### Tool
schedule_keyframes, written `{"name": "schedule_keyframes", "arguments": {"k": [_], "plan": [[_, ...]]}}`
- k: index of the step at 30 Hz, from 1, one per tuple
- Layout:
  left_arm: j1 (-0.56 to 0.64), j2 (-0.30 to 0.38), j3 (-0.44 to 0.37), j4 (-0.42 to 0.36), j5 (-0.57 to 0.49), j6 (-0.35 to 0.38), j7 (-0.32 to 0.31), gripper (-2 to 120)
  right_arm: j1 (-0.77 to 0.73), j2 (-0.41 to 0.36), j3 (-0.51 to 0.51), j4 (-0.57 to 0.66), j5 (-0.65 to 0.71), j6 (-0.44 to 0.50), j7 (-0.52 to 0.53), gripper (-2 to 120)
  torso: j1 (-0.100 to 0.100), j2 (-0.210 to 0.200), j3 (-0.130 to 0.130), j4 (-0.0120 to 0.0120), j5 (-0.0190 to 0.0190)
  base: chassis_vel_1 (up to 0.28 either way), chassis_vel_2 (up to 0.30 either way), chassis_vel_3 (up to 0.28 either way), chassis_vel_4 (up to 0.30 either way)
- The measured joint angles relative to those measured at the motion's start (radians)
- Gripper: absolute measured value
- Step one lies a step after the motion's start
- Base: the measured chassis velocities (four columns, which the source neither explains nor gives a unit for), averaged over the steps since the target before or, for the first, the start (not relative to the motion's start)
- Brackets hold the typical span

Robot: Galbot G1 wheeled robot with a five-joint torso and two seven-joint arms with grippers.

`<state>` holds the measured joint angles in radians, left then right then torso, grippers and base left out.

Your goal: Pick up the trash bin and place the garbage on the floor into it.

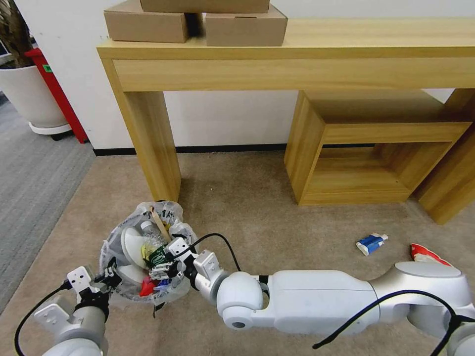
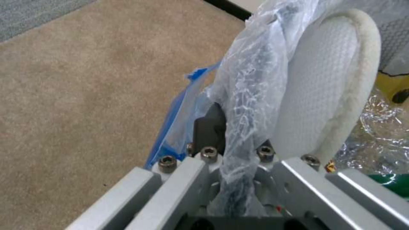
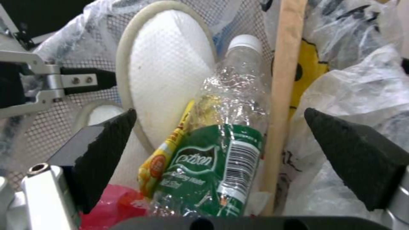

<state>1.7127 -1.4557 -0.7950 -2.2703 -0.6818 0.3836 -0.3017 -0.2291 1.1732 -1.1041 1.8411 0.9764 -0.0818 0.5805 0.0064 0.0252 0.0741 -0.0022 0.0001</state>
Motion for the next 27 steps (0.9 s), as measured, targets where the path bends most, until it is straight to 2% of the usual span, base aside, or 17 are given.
{"name": "schedule_keyframes", "arguments": {"k": [17, 24, 27], "plan": [[0.001, -0.002, 0.001, 0.007, 0.005, -0.001, 0.004, 0, -0.035, 0.018, 0.049, -0.023, -0.04, 0.131, -0.093, 100, 0.0, 0.0, 0.0, 0.0, -0.0001, 0.0, 0.0, 0.0, 0.0], [-0.002, 0.002, -0.002, 0.014, 0.004, -0.001, 0.004, 0, -0.104, 0.023, 0.186, -0.075, -0.124, 0.259, -0.226, 100, 0.0, 0.0, 0.0, 0.0001, 0.0, 0.0, 0.0, 0.0, 0.0], [-0.003, 0.004, -0.004, 0.014, 0.003, -0.001, 0.004, 0, -0.159, 0.008, 0.304, -0.084, -0.16, 0.314, -0.302, 100, 0.0, 0.0, 0.0, 0.0, 0.0001, 0.0, 0.0, 0.0, 0.0]]}}
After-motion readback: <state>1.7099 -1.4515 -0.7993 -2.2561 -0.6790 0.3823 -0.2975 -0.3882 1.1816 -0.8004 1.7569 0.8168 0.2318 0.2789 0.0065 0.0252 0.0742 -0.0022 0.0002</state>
